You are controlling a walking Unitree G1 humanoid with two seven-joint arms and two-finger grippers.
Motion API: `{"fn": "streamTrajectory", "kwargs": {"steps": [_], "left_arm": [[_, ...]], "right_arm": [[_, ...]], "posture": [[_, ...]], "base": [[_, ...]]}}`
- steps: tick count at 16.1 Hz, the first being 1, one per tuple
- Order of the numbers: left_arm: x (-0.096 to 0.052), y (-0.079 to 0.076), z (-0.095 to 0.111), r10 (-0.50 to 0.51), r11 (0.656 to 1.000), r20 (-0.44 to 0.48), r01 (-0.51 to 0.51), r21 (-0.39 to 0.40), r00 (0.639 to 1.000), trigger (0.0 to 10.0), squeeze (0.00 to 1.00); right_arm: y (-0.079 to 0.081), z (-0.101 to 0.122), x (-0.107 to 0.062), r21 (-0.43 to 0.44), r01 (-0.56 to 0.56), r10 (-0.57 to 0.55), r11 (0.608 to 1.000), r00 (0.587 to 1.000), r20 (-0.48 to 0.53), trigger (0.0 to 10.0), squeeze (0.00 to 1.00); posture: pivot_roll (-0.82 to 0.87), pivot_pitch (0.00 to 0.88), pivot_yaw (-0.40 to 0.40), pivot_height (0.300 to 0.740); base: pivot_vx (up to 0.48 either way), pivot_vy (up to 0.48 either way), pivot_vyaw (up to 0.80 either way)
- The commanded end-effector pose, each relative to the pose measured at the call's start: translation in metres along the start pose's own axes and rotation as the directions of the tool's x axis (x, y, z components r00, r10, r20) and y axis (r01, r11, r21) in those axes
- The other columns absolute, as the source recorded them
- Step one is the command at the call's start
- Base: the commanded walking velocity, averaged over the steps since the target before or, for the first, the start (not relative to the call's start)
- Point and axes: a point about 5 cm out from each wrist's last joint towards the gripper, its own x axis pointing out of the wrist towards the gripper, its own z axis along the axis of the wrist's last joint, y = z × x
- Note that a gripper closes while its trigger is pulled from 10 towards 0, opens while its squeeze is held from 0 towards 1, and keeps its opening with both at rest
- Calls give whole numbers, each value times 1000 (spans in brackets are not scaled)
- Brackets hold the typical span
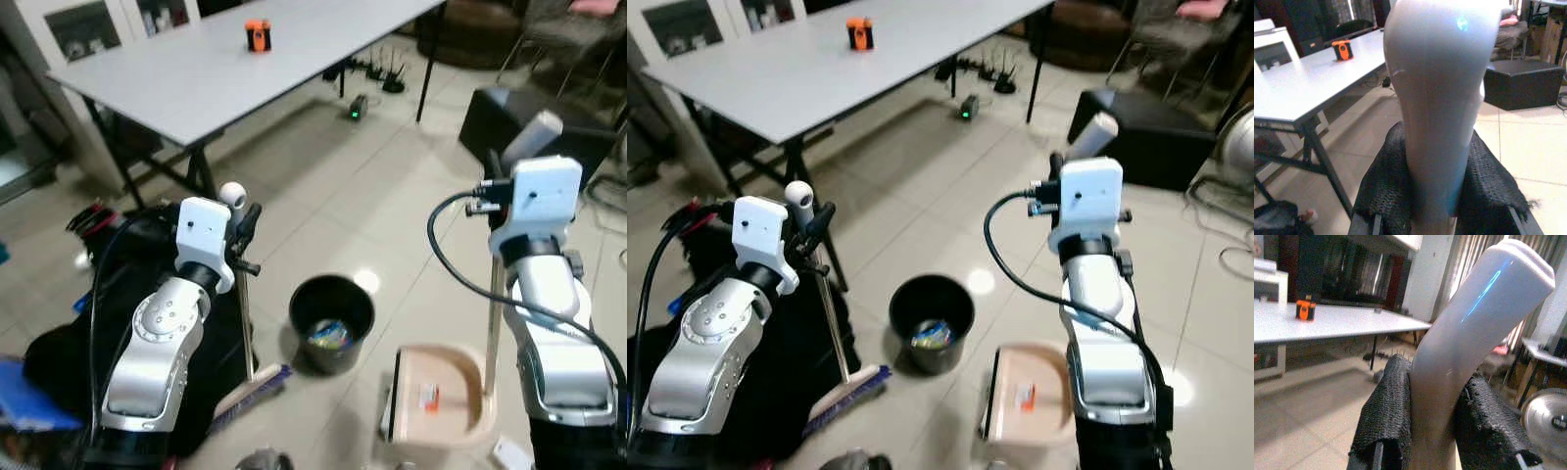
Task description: Sweep floor
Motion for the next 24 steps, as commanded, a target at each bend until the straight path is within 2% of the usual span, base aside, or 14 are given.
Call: {"fn": "streamTrajectory", "kwargs": {"steps": [1, 8, 11, 15, 24], "left_arm": [[1, 1, 6, -12, 1000, 10, 12, 28, 1000, 10000, 0], [2, -1, 6, -37, 999, 6, 36, 30, 999, 10000, 0], [4, -3, 7, -53, 998, 5, 53, 31, 999, 10000, 0], [6, -5, 7, -67, 997, 6, 67, 29, 998, 10000, 0], [6, -9, 6, -88, 996, -10, 88, 11, 996, 10000, 0]], "right_arm": [[-2, 8, -2, 3, 19, -19, 1000, 999, 29, 10000, 0], [-9, 2, -8, -11, 74, -74, 997, 997, -13, 10000, 0], [-8, -4, -13, 40, 59, -55, 997, 995, -81, 10000, 0], [-6, -8, -17, 66, 74, -66, 995, 992, -111, 10000, 0], [-12, -5, -24, 44, 108, -102, 993, 987, -123, 10000, 0]], "posture": [[-38, 14, 64, 740], [-43, 26, 81, 740], [-46, 28, 89, 740], [-48, 31, 95, 740], [-58, 46, 98, 740]], "base": [[-300, 0, 0], [-296, 0, 0], [-289, 0, 0], [-285, 0, -716], [-212, 0, -800]]}}
